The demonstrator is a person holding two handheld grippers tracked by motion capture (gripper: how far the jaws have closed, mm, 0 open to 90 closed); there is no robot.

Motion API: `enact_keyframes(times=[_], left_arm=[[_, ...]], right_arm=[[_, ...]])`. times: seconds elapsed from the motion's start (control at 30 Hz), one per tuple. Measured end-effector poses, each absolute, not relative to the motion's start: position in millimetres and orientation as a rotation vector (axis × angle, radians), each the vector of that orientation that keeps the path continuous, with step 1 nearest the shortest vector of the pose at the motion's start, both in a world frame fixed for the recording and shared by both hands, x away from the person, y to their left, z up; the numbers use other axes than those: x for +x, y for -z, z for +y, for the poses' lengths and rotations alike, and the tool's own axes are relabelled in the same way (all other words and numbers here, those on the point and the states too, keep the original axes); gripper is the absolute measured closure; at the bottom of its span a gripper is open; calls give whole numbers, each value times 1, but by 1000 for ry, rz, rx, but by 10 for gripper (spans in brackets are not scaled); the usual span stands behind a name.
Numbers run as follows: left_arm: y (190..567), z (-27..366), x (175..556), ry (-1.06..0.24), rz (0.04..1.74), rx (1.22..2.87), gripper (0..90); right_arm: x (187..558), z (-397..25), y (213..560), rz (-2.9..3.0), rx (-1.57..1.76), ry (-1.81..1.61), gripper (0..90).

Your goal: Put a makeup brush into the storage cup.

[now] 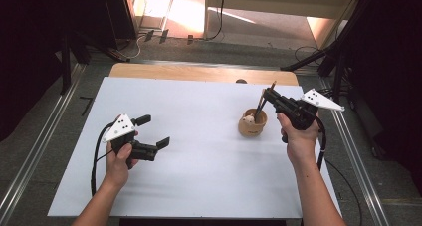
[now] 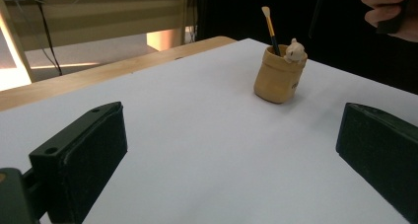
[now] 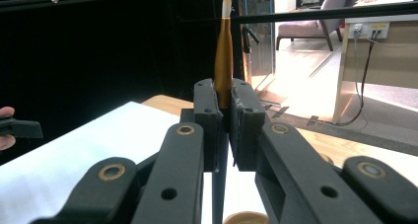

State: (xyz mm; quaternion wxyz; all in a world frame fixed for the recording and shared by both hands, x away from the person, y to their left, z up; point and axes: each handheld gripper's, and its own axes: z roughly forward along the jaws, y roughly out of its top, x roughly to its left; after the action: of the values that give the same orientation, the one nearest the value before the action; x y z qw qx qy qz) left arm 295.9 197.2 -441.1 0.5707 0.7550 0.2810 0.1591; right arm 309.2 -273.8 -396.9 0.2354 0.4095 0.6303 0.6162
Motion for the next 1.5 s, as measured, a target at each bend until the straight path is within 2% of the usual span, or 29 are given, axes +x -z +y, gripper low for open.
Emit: enact_keyframes(times=[1.5], left_arm=[[457,262,271,-438,754,1748,0]], right_arm=[[325,-280,429,1733,1184,-1597,846]])
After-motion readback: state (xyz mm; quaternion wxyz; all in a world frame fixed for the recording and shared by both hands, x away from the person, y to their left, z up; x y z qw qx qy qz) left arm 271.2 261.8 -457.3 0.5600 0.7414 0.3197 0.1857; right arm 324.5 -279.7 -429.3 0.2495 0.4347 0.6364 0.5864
